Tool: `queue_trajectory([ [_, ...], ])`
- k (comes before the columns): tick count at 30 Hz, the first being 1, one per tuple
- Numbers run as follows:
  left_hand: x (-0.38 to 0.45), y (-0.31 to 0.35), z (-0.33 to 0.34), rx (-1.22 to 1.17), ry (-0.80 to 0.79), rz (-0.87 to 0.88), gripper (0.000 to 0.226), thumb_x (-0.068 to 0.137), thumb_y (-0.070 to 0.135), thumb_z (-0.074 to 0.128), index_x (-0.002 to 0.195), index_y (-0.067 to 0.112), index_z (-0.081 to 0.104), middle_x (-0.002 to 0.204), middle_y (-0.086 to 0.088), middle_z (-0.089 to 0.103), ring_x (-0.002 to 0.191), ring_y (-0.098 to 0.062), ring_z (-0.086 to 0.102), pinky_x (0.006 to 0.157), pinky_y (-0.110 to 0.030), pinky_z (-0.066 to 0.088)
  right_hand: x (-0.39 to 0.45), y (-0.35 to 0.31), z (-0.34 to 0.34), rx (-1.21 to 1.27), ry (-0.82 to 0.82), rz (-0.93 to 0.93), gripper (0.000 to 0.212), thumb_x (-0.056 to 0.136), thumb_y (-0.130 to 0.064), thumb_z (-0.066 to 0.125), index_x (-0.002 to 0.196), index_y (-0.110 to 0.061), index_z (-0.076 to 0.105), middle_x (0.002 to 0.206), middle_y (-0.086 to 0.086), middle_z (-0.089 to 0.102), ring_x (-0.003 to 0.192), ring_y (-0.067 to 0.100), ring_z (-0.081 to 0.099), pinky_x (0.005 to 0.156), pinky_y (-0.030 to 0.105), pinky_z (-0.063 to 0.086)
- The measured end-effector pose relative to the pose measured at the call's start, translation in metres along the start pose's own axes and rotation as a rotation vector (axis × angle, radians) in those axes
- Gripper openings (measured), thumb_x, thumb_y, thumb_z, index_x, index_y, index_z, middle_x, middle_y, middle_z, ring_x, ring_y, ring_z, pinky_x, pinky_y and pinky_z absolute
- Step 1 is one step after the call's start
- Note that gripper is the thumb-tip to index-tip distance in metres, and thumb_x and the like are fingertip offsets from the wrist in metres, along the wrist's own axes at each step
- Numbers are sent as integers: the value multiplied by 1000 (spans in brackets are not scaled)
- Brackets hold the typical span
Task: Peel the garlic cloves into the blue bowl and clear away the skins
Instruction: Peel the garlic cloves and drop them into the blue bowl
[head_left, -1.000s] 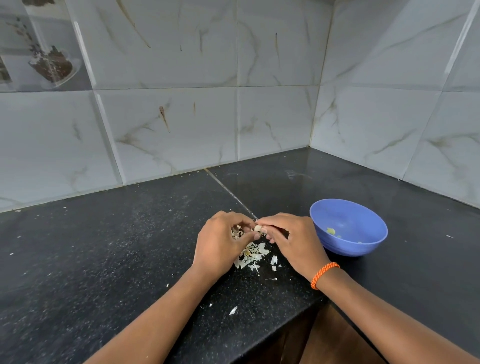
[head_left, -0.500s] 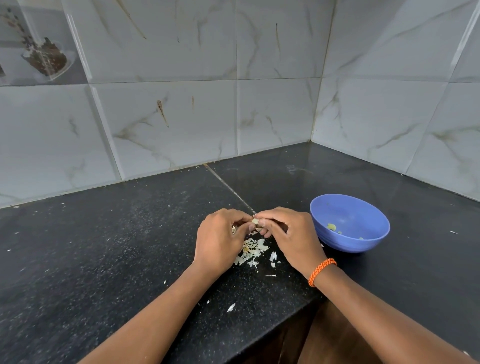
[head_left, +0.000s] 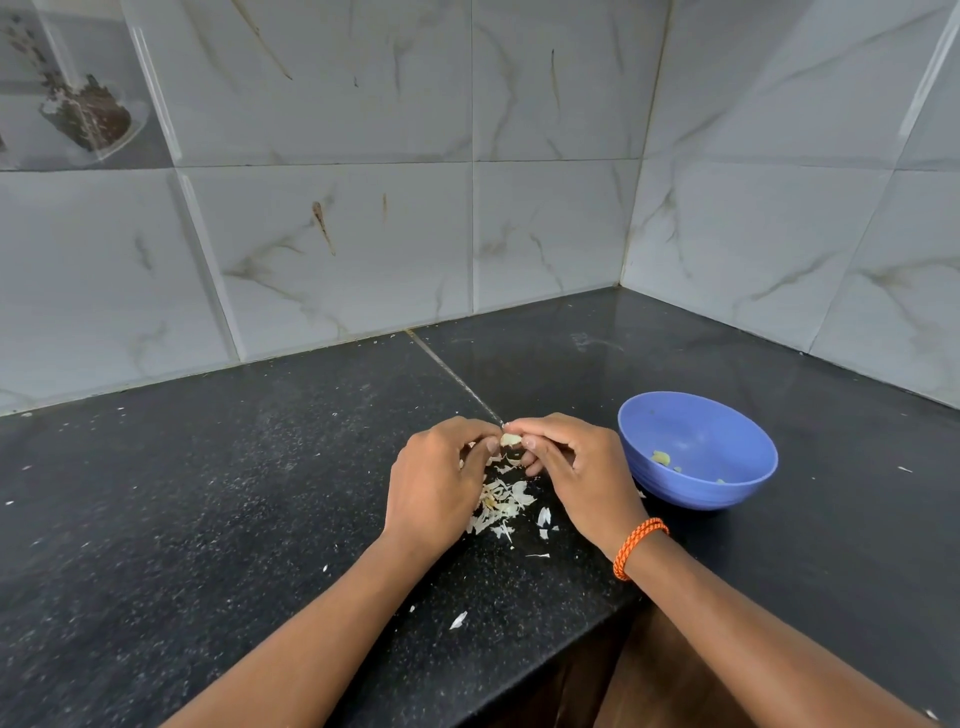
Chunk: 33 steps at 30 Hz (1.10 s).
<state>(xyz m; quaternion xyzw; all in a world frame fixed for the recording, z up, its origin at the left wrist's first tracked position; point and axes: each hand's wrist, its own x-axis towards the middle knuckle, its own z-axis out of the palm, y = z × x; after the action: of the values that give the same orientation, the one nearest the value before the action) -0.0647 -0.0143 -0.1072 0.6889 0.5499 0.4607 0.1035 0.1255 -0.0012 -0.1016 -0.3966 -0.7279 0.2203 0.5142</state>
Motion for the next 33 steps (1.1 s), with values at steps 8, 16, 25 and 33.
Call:
queue_trajectory([
  [8,-2,7,-4,-30,6,0,22,95,36,82,115,44,81,97,30,77,89,3,73,83,-40,63,0,-4,-2,57,25,49,26,98,-3,72,113,-21,83,100,-11,78,90,17,74,72,26,62],
  [16,-3,11,-7,34,48,28,29,91,42,86,119,46,80,94,31,76,84,2,71,77,-37,62,0,-11,-1,71,42,88,27,93,-7,79,111,-27,77,84,-6,78,74,18,69,65,26,56],
  [25,-1,8,-5,-59,3,92,9,99,36,78,105,37,85,96,25,78,89,-2,73,78,-37,59,0,-14,-4,240,11,150,26,92,-4,79,110,-19,67,84,5,79,75,37,69,74,44,59],
  [33,-1,6,-2,-255,-65,3,24,106,29,70,85,25,83,81,11,77,78,-16,73,77,-46,59,1,-23,-6,414,-1,193,28,92,12,71,99,-1,47,85,22,74,57,4,60,59,14,48],
])
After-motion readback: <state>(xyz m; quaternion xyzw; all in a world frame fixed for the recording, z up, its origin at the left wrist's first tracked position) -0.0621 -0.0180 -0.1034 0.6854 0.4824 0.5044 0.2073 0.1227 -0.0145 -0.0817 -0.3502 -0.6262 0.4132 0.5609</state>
